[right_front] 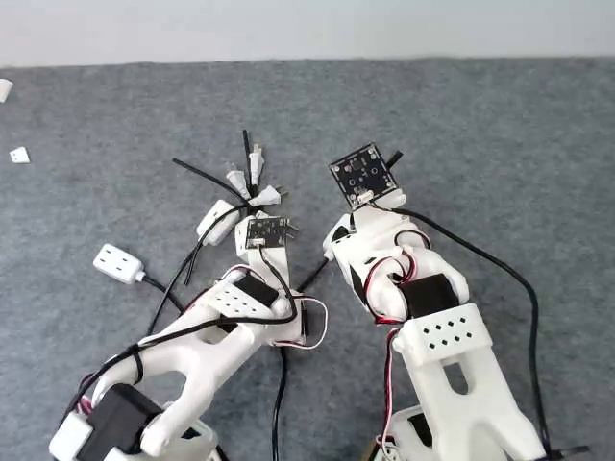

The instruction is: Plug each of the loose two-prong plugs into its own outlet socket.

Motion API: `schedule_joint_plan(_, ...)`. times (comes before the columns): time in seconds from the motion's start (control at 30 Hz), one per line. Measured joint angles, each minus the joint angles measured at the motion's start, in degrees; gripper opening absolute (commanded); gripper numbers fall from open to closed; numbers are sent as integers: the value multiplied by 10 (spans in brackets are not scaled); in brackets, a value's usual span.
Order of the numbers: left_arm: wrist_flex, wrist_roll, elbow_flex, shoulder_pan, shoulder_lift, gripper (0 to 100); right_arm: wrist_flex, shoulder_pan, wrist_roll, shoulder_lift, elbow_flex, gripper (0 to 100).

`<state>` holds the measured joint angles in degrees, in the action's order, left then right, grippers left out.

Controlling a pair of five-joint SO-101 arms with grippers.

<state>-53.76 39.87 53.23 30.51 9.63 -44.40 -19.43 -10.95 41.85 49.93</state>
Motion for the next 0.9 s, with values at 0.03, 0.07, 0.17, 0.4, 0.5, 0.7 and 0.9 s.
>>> schedule_joint_plan(0.03,5,0,3,1,0,16,0,0,0,0,0,9)
schedule_joint_plan(0.07,11,0,4,1,0,24,0,0,0,0,0,9)
schedule_joint_plan(0.17,18,-3,4,-13,0,115,0,0,0,0,0,9)
schedule_joint_plan(0.4,10,-3,4,-44,4,309,0,-1,0,0,0,9)
schedule_joint_plan(0.5,7,-3,4,-44,4,309,0,-15,0,0,0,9)
schedule_joint_plan(0.7,-11,-3,4,-44,5,309,0,-36,3,0,0,9)
schedule_joint_plan(0.9,-75,-20,-9,-44,64,309,0,-52,27,0,0,9)
